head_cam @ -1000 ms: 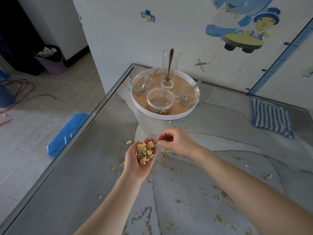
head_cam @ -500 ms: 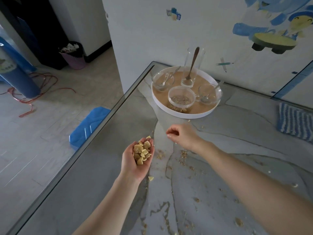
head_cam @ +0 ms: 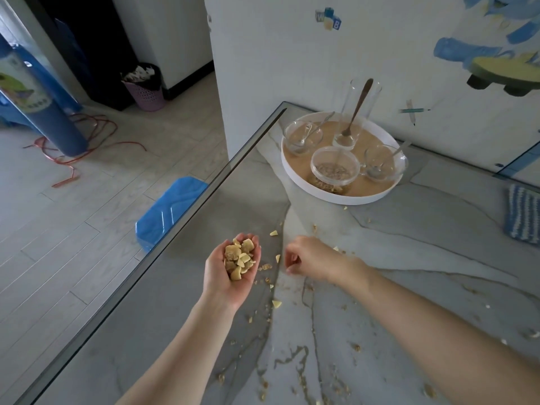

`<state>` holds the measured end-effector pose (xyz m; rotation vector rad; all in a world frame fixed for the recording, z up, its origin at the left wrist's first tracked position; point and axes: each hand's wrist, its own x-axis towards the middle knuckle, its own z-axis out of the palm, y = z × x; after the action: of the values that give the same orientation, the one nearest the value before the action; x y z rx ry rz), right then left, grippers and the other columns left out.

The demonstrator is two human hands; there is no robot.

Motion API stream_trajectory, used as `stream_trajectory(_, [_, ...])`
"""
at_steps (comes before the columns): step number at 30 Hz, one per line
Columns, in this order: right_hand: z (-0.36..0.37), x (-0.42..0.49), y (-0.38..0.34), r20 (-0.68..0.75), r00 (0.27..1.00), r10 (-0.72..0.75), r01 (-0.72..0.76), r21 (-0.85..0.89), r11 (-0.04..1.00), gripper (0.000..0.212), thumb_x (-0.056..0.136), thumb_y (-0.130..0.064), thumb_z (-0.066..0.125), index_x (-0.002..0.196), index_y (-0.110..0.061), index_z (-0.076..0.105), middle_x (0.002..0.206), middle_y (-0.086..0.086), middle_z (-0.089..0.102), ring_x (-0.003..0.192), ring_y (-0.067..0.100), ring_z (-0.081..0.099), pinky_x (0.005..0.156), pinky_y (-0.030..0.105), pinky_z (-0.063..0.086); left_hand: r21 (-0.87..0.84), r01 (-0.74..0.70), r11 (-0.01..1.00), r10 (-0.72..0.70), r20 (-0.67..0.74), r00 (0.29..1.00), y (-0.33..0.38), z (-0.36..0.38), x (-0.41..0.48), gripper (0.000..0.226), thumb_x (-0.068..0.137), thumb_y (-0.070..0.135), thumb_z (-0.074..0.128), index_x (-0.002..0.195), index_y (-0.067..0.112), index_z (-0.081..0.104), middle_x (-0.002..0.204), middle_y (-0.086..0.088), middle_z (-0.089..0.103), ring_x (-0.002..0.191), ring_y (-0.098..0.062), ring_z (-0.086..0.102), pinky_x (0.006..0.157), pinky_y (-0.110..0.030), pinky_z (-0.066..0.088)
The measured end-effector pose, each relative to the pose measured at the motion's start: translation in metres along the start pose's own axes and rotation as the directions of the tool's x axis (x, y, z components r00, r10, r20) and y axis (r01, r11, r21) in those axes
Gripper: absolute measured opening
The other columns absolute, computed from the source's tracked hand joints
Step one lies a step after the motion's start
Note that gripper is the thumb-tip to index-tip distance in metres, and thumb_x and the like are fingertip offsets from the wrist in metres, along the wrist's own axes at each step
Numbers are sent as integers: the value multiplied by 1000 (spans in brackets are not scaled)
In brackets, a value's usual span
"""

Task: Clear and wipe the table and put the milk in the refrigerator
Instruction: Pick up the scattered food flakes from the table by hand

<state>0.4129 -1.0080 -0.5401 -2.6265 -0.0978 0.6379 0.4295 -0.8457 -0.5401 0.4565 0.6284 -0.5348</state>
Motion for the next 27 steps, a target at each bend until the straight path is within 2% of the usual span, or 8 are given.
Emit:
stream_trajectory(2, [-3, -2, -1, -43, 999, 14, -12, 57, 998, 18, 84, -11, 61, 97, -1, 66, 106, 16, 65, 100, 25, 60, 72, 19, 39, 3, 8, 1000, -8, 9, 1000, -1, 0, -1, 25, 93, 15, 38, 84, 2, 58, 85, -9, 61, 82, -23, 64, 73, -34, 57])
stream_trajectory(5, [-18, -6, -8, -180, 981, 74, -27, 251, 968, 17, 83, -13, 63, 94, -1, 67, 94, 13, 69, 82, 17, 59, 58, 7, 35, 37, 17, 999, -18, 11, 1000, -5, 1, -1, 26, 94, 16, 38, 84, 3, 58, 90, -9, 59, 83, -24, 64, 77, -33, 57])
stream_trajectory(8, [-34, -11, -26, -204, 978, 45, 51, 444, 895, 15, 82, -17, 66, 91, -6, 67, 76, -2, 62, 74, 12, 56, 67, 15, 44, 61, 18, 998, -18, 0, 1000, -8, 2, 0, 25, 94, 17, 39, 86, 2, 58, 90, -9, 60, 83, -23, 63, 78, -34, 54])
stream_trajectory(13, [-43, -6, -44, -100, 993, -57, 103, 557, 824, 11, 85, -15, 63, 95, -10, 64, 91, 8, 69, 72, 9, 60, 67, 17, 51, 94, 38, 995, -36, -15, 999, -14, 7, -3, 22, 93, 16, 44, 92, 0, 58, 89, -13, 65, 80, -22, 65, 82, -34, 53])
stream_trajectory(16, [-42, 6, -31, -218, 975, 40, 73, 484, 872, 12, 87, -9, 58, 97, -5, 64, 81, 4, 65, 64, 9, 56, 59, 11, 46, 64, 61, 996, -62, 20, 998, -11, 6, -3, 25, 93, 17, 42, 87, 0, 59, 91, -14, 64, 82, -25, 66, 74, -33, 57])
stream_trajectory(18, [-38, 15, -17, -255, 962, 96, -1, 349, 937, 19, 87, -9, 57, 103, -2, 63, 96, 10, 66, 79, 15, 59, 69, 18, 43, 56, 57, 997, -58, 29, 998, -7, 4, -3, 26, 93, 17, 40, 84, 1, 59, 89, -13, 64, 82, -25, 65, 74, -33, 56])
stream_trajectory(21, [-24, 27, -4, -162, 982, 96, -71, 151, 986, 30, 85, -13, 61, 114, -5, 59, 116, 14, 60, 106, 25, 56, 87, 27, 41, 54, 36, 998, -38, 36, 999, 1, 2, -2, 26, 93, 16, 39, 83, 2, 58, 87, -13, 63, 81, -26, 64, 75, -33, 55])
stream_trajectory(27, [-8, 37, -7, -142, 983, 116, -116, 8, 993, 22, 85, -20, 61, 105, -10, 61, 112, 13, 52, 103, 30, 55, 89, 36, 44, 68, 6, 998, -8, 20, 1000, 8, -2, -2, 27, 94, 16, 38, 84, 2, 59, 91, -13, 63, 80, -24, 65, 71, -32, 57])
